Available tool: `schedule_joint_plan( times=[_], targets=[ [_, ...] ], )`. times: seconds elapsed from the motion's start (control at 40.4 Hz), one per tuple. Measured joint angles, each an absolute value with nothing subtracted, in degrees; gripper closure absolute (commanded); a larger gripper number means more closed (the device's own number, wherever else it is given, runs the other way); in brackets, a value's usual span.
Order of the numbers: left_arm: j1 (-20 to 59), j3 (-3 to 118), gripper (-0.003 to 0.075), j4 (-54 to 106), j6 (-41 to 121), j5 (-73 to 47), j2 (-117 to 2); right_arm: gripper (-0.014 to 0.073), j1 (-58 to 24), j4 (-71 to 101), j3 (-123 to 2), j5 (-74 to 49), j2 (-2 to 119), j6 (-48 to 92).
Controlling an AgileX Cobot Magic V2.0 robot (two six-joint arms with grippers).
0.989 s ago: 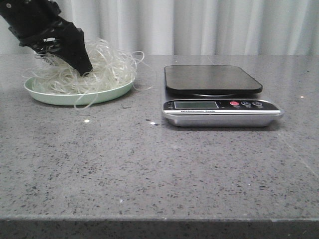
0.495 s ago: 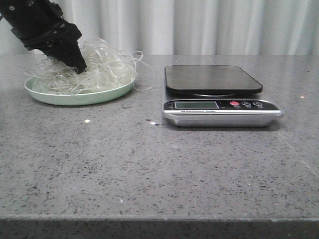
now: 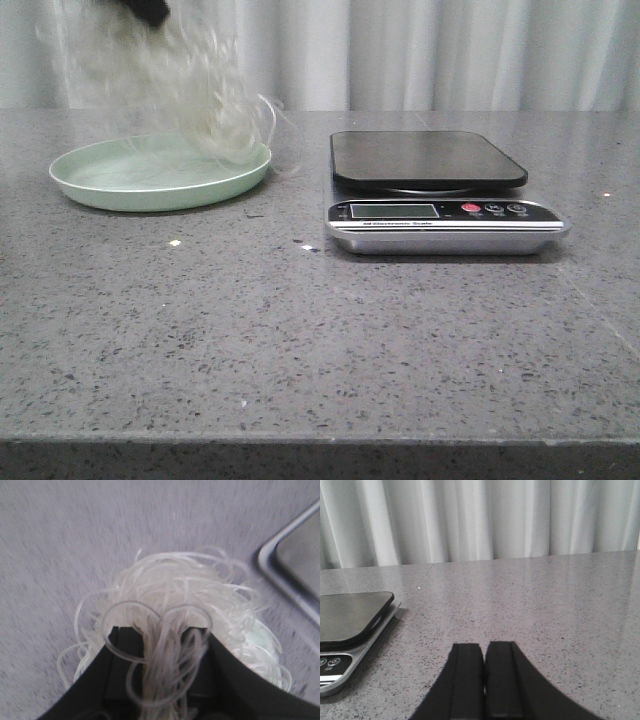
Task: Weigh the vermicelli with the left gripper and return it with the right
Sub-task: 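Lift the vermicelli with the left gripper and carry it over the scale, then lower the vermicelli onto the scale pan and open the left gripper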
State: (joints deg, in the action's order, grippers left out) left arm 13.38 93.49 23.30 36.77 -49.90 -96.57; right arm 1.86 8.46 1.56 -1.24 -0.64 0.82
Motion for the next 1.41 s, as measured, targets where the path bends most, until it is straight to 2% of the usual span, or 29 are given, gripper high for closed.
schedule_joint_plan(
  times=[0.198,0.569,0.742,1.286,1.41],
  targets=[
    [15.57,99.73,0.0576,25.39,36.77,-50.15,-95.04,0.0443,1.86,8.46,1.56,-1.24,-0.64,0.82],
    [30.59,102.53,0.0575,26.62,36.77,-44.29,-96.47,0.0443,1.86,8.46,1.56,-1.24,-0.64,0.82],
    [34.96,102.53,0.0575,26.79,36.77,-43.64,-100.32,0.0443,1.86,8.46,1.56,-1.24,-0.64,0.82],
    [36.07,102.66,0.0575,27.41,36.77,-45.68,-111.8,0.0443,1.86,8.46,1.56,-1.24,-0.64,0.82],
    [36.07,102.98,0.055,27.52,36.77,-46.59,-112.02,0.0443,1.86,8.46,1.56,-1.24,-0.64,0.82]
  ],
)
